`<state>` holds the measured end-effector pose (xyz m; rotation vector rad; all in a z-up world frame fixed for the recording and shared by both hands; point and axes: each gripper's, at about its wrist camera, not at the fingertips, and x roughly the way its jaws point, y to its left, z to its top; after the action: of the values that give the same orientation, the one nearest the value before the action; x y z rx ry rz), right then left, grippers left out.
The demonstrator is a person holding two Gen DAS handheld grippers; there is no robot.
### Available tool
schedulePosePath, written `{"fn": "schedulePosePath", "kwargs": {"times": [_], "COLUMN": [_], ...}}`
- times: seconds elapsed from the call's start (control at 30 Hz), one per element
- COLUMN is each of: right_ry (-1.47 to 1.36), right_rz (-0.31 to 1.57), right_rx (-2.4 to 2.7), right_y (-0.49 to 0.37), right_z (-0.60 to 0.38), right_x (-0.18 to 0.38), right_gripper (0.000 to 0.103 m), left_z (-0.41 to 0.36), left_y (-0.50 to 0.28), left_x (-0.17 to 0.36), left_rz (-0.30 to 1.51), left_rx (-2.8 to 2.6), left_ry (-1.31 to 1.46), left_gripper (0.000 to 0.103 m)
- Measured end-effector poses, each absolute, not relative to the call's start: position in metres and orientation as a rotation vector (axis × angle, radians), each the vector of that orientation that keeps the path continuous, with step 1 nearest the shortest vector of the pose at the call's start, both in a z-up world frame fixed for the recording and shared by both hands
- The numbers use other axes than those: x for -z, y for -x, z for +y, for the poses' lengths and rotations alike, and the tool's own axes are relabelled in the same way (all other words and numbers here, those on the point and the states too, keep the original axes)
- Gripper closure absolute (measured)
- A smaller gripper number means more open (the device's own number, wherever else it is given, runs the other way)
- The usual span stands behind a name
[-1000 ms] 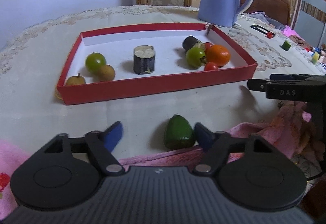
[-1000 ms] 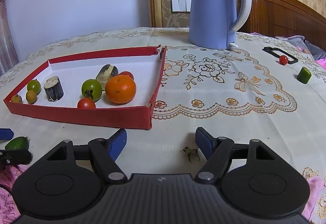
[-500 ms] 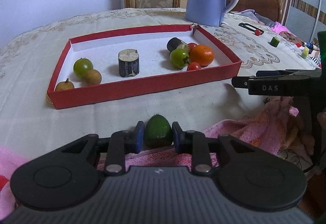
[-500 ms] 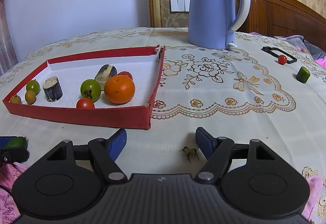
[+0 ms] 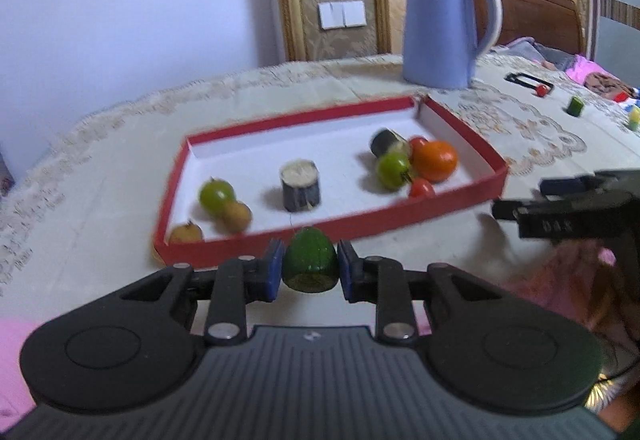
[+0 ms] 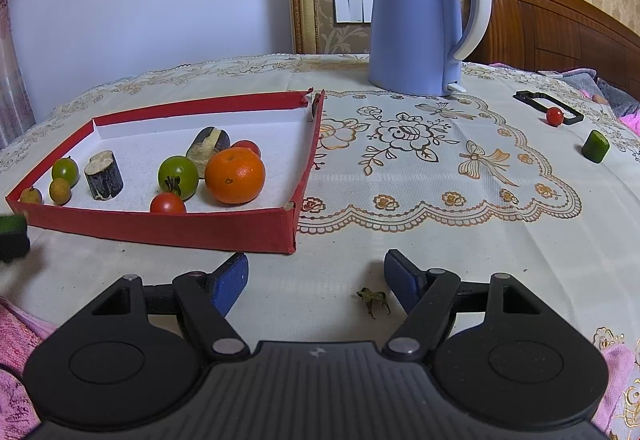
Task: Organize fruits
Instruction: 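Carry the green pepper chunk into the tray and open the left gripper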
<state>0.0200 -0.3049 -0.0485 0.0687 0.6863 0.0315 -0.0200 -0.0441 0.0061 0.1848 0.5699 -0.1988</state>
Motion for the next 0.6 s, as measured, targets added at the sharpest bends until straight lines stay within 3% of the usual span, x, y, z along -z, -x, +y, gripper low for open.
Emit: {"fn": "schedulePosePath", "kwargs": {"times": [0.6], "right_ry": [-0.074], "right_rz": [0.687], "right_rx": [-0.035], "right_y": [-0.02], "right_z": [-0.304], "right_x": [0.049], "right_gripper": [0.027], "left_z": [-0.028], "left_y": [-0.049], "left_x": [-0.018], "left_rz": [0.46], "left_rx": [0.024], "left_ry": [-0.17], "left_gripper": [0.077]}}
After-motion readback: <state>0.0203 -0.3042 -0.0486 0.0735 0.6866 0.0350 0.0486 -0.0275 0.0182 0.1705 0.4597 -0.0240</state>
